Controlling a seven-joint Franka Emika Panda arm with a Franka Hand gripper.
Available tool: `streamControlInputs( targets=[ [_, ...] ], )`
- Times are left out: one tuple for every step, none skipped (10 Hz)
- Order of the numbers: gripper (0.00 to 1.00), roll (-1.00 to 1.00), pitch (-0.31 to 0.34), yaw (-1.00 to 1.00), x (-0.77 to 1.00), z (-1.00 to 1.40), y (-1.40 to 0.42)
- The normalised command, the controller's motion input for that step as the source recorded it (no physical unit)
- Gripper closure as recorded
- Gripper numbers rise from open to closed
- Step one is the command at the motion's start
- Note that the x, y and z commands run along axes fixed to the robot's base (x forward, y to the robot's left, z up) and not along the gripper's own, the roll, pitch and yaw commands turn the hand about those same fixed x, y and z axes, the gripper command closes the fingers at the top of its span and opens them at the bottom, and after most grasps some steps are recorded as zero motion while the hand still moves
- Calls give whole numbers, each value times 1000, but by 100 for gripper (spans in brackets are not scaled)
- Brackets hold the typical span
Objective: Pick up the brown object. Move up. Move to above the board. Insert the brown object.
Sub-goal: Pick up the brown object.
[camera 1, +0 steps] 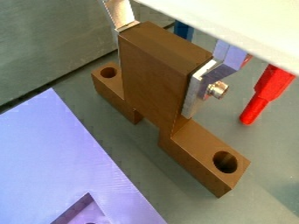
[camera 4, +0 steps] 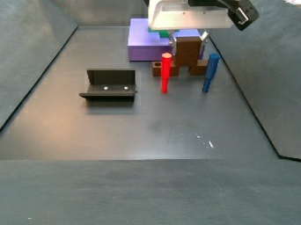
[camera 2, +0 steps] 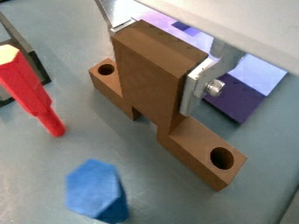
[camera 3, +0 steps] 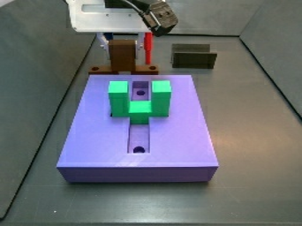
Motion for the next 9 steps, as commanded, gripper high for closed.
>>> streamControlInputs(
  targets=[
    [100, 0, 0, 0, 0, 0, 0],
    [100, 0, 0, 0, 0, 0, 0],
    [100, 0, 0, 0, 0, 0, 0],
    [100, 0, 0, 0, 0, 0, 0],
    [100, 0, 0, 0, 0, 0, 0],
    [100, 0, 0, 0, 0, 0, 0],
    [100, 0, 0, 0, 0, 0, 0],
    [100, 0, 0, 0, 0, 0, 0],
    [100, 0, 0, 0, 0, 0, 0]
  ],
)
